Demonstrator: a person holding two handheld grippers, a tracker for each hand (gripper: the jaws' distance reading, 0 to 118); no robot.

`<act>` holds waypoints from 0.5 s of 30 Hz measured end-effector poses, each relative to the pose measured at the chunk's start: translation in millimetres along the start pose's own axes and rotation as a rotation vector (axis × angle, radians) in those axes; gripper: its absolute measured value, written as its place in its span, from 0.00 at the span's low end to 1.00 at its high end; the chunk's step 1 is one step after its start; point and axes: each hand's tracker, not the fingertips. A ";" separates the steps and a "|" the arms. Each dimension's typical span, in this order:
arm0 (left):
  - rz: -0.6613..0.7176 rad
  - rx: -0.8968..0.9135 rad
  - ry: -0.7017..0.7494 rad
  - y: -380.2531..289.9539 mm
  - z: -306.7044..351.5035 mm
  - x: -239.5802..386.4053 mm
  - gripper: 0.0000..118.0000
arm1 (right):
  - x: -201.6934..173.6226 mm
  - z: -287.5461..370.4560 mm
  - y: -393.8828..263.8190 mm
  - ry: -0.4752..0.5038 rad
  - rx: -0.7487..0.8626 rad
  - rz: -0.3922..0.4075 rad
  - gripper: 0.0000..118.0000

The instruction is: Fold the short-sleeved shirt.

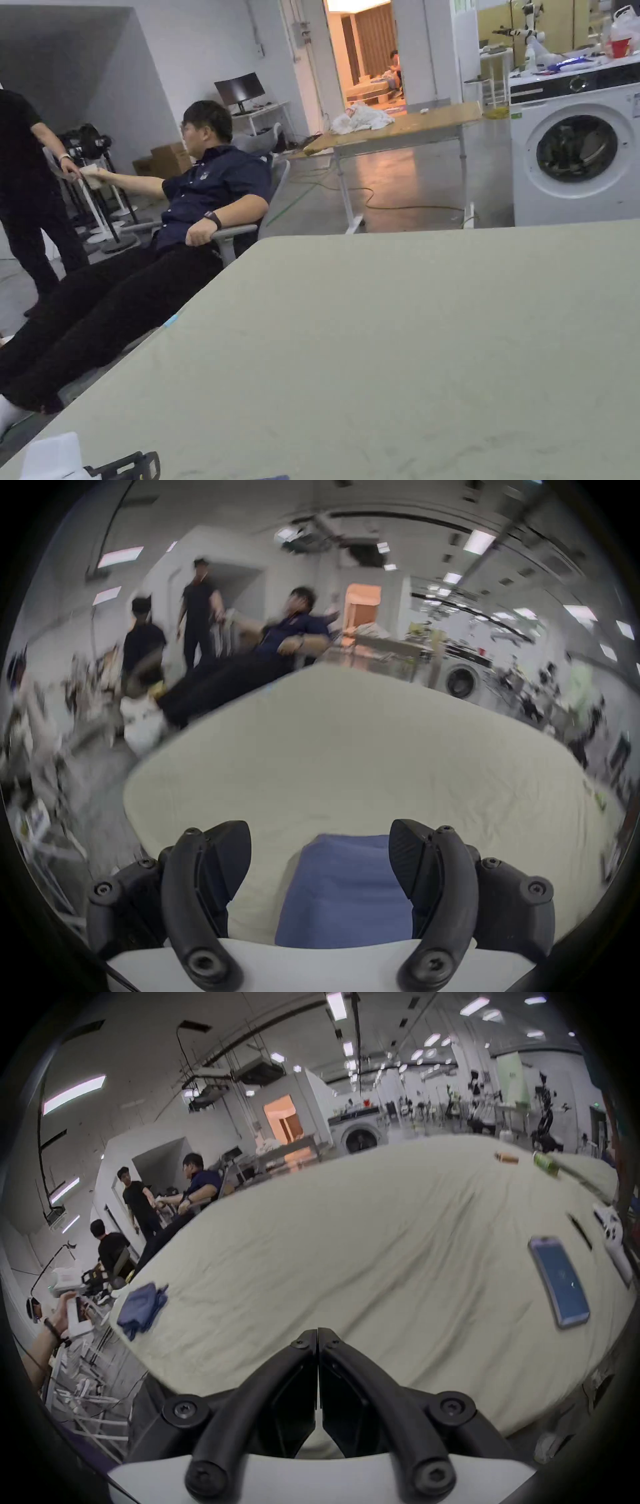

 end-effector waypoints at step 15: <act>-0.283 0.508 -0.362 -12.2 143.2 201.7 0.72 | -44.3 46.8 72.4 -0.073 0.406 0.216 0.00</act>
